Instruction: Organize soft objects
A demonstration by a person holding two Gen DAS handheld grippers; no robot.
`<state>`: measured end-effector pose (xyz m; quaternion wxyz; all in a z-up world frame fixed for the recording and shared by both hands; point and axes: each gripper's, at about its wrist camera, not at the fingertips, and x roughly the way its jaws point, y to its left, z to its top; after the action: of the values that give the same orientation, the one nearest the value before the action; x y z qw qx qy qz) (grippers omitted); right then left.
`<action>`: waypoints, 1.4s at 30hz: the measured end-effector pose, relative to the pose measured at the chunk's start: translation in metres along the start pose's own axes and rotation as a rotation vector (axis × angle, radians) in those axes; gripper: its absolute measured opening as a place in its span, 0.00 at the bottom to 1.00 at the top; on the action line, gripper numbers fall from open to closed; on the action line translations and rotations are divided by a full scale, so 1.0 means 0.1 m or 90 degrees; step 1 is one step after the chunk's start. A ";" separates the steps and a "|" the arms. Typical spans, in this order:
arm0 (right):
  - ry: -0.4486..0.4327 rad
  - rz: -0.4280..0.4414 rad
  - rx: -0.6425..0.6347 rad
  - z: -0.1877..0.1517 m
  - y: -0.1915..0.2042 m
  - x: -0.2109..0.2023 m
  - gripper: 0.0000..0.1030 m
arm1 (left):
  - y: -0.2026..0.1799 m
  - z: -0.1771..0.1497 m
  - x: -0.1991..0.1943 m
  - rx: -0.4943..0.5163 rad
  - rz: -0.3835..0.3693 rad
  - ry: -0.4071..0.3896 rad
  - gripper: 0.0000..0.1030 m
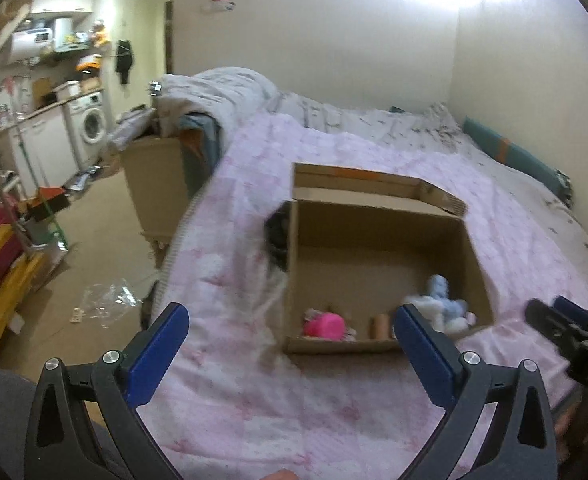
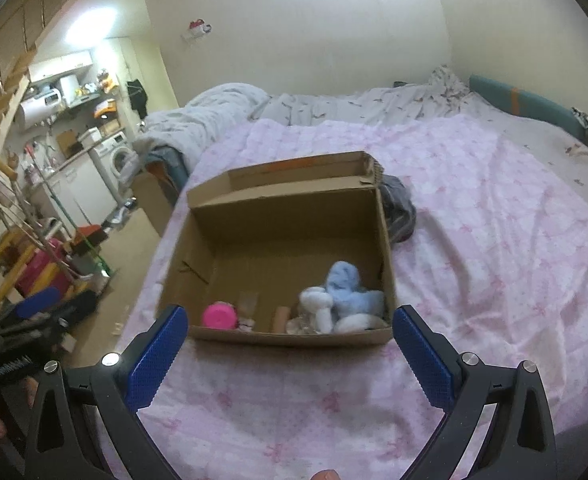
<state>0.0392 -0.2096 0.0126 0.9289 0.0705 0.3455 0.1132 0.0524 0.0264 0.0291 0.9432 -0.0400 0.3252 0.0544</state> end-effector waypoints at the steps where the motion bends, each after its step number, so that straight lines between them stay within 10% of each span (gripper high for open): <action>1: -0.004 -0.005 0.005 0.01 -0.02 0.00 1.00 | 0.02 0.00 0.01 -0.006 0.007 0.000 0.99; 42: 0.020 -0.035 -0.022 -0.08 0.00 0.14 1.00 | -0.05 -0.03 0.04 0.012 -0.040 0.020 0.99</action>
<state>0.0445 -0.2053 -0.0022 0.9273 0.0430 0.3595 0.0951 0.0549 0.0218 0.0245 0.9395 -0.0420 0.3392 0.0211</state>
